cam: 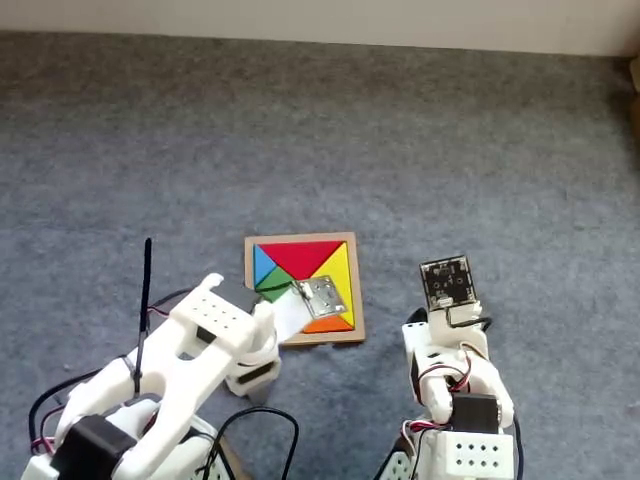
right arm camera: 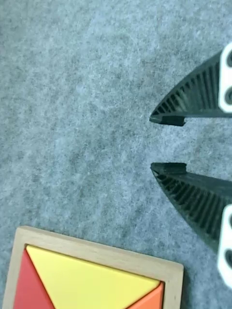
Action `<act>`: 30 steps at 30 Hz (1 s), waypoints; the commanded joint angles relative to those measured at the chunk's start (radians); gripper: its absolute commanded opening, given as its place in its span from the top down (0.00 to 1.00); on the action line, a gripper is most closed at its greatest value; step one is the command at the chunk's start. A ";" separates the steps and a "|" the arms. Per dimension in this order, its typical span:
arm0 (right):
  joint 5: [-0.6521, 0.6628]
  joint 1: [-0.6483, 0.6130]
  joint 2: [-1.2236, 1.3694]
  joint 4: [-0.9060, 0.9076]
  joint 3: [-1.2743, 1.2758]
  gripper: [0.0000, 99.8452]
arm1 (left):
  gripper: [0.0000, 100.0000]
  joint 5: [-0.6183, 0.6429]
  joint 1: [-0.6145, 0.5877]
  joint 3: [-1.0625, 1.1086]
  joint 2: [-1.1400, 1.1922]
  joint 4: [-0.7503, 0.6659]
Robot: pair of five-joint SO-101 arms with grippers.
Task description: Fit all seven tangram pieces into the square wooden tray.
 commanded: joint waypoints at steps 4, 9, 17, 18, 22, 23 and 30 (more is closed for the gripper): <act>0.014 0.012 -0.010 0.004 0.099 0.86 | 0.77 0.180 0.113 0.004 0.004 -0.083; 0.014 0.012 -0.010 0.004 0.099 0.86 | 0.77 0.209 0.116 0.010 0.004 -0.091; 0.014 0.012 -0.010 0.004 0.099 0.86 | 0.83 0.204 0.114 0.036 0.005 -0.086; 0.014 0.012 -0.010 0.004 0.099 0.86 | 0.84 0.204 0.116 0.039 0.005 -0.086; 0.014 0.012 -0.010 0.004 0.099 0.86 | 0.85 0.204 0.116 0.041 0.005 -0.086; 0.014 0.012 -0.010 0.004 0.099 0.86 | 0.86 0.204 0.116 0.041 0.004 -0.086; 0.014 0.012 -0.010 0.004 0.099 0.86 | 0.90 0.158 0.124 -0.012 -0.005 0.005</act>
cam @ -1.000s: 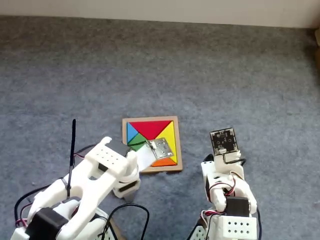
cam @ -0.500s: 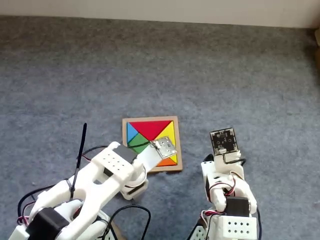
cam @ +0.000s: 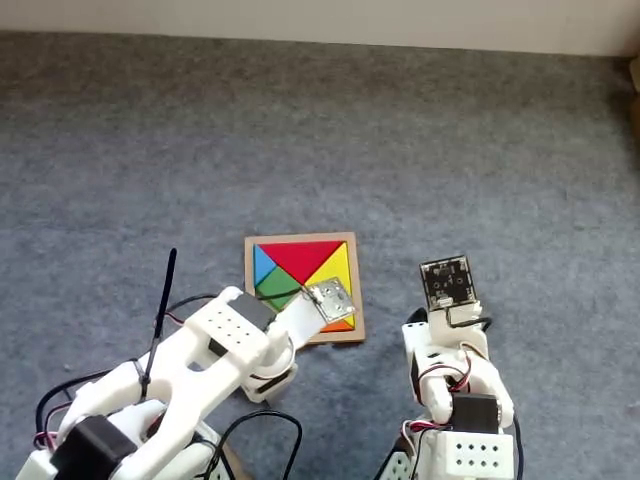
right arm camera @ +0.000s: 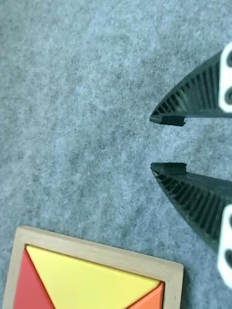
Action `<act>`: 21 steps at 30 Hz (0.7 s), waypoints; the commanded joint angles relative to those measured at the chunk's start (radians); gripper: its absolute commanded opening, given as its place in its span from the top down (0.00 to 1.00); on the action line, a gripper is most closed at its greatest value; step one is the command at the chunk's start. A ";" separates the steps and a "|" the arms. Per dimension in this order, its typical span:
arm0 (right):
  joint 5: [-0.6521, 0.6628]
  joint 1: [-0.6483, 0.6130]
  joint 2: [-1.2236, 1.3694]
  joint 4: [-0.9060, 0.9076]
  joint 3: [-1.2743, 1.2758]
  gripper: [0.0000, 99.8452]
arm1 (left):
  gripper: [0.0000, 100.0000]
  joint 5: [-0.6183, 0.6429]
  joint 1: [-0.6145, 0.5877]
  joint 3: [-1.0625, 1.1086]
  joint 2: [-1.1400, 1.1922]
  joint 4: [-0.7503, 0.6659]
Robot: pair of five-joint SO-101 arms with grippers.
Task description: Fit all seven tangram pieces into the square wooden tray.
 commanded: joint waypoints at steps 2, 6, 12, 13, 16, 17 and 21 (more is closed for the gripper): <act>0.014 0.012 -0.010 0.004 0.099 0.86 | 0.91 -0.120 0.004 -0.091 -0.004 0.127; 0.014 0.012 -0.010 0.004 0.099 0.86 | 0.91 -0.216 0.001 -0.176 -0.004 0.212; 0.014 0.012 -0.010 0.004 0.099 0.86 | 0.91 -0.325 -0.002 -0.283 -0.004 0.285; 0.014 0.012 -0.010 0.004 0.099 0.86 | 0.91 -0.367 -0.016 -0.297 -0.004 0.287; 0.014 0.012 -0.010 0.004 0.099 0.86 | 0.91 -0.529 -0.077 -0.346 0.004 0.267; 0.014 0.012 -0.010 0.004 0.099 0.86 | 0.91 -0.597 -0.104 -0.361 0.005 0.249; 0.014 0.012 -0.010 0.004 0.099 0.86 | 0.91 -0.833 -0.182 -0.372 0.007 0.126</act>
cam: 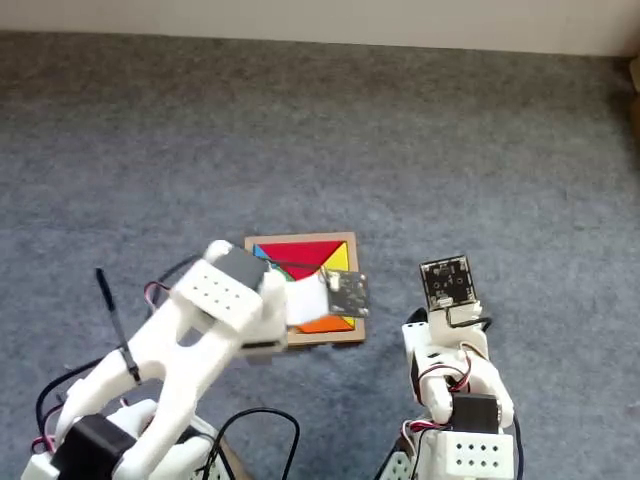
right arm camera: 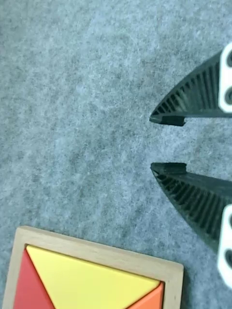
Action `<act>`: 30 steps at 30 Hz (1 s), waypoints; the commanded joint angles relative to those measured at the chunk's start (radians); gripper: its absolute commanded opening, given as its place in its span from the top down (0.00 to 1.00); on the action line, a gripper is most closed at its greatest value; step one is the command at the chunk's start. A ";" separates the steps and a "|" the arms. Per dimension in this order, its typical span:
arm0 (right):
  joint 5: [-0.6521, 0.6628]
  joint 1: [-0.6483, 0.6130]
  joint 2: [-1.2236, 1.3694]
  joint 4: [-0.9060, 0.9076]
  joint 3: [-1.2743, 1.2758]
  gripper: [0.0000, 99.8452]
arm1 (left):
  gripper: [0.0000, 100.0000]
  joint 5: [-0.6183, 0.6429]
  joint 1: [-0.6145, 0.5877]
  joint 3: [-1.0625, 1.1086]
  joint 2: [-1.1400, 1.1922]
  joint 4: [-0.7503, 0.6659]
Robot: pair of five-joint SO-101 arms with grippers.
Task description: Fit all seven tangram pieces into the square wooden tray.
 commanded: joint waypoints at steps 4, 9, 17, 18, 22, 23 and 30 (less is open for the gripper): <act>0.014 0.012 -0.010 0.004 0.099 0.86 | 0.91 -0.373 -0.085 -0.001 0.004 -0.199; 0.014 0.012 -0.010 0.004 0.099 0.86 | 0.91 -0.514 -0.084 0.082 0.004 -0.253; 0.014 0.012 -0.010 0.004 0.099 0.86 | 0.74 -0.500 -0.102 0.097 0.002 -0.261; 0.014 0.012 -0.010 0.004 0.099 0.86 | 0.71 -0.468 -0.107 0.094 0.001 -0.261; 0.014 0.012 -0.010 0.004 0.099 0.86 | 0.71 -0.408 -0.110 0.076 -0.005 -0.272; 0.014 0.012 -0.010 0.004 0.099 0.86 | 0.71 -0.405 -0.114 0.062 -0.005 -0.269; 0.014 0.012 -0.010 0.004 0.099 0.86 | 0.79 -0.400 -0.170 -0.091 -0.008 -0.157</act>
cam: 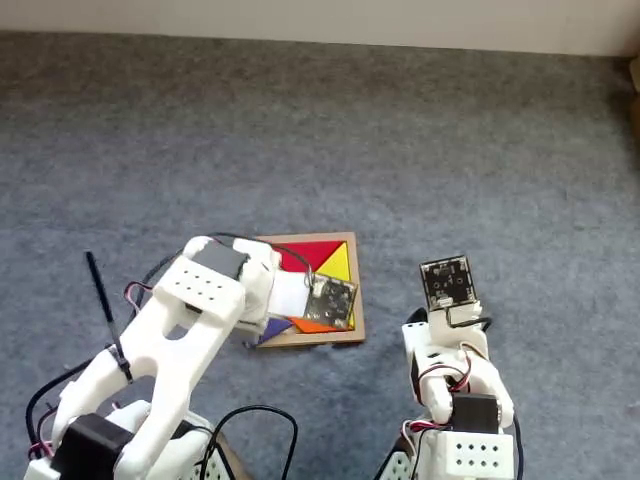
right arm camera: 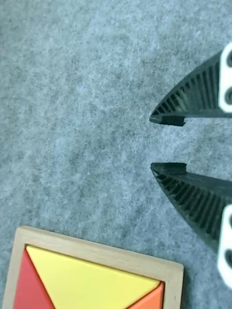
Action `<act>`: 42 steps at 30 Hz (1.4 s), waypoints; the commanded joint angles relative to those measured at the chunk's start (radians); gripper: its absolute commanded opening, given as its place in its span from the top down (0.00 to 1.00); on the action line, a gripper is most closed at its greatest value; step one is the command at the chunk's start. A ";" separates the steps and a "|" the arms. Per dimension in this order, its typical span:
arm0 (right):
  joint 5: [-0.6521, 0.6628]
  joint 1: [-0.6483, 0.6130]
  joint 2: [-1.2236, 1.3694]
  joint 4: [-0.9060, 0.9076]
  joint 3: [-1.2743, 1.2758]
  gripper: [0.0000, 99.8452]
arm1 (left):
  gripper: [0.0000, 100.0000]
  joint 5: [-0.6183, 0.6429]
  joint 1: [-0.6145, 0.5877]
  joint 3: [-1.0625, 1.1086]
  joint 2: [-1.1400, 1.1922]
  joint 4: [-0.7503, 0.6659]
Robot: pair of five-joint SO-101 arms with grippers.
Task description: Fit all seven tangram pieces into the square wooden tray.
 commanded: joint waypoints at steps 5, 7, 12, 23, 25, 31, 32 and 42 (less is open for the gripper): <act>0.014 0.012 -0.010 0.004 0.099 0.86 | 0.86 0.161 -0.114 -0.283 -0.012 0.264; 0.014 0.012 -0.010 0.004 0.099 0.86 | 0.88 0.238 -0.147 -0.300 -0.010 0.287; 0.014 0.012 -0.010 0.004 0.099 0.86 | 0.94 0.358 -0.228 -0.223 -0.002 0.288; 0.014 0.012 -0.010 0.004 0.099 0.86 | 0.95 0.582 -0.232 0.180 -0.008 -0.032; 0.014 0.012 -0.010 0.004 0.099 0.86 | 0.95 0.591 -0.217 0.183 -0.008 -0.032; 0.014 0.012 -0.010 0.004 0.099 0.86 | 0.95 0.669 -0.145 0.182 -0.008 -0.038; 0.014 0.012 -0.010 0.004 0.099 0.86 | 0.95 0.681 -0.131 0.182 -0.008 -0.041; 0.014 0.012 -0.010 0.004 0.099 0.86 | 0.95 0.787 -0.076 0.143 -0.008 -0.181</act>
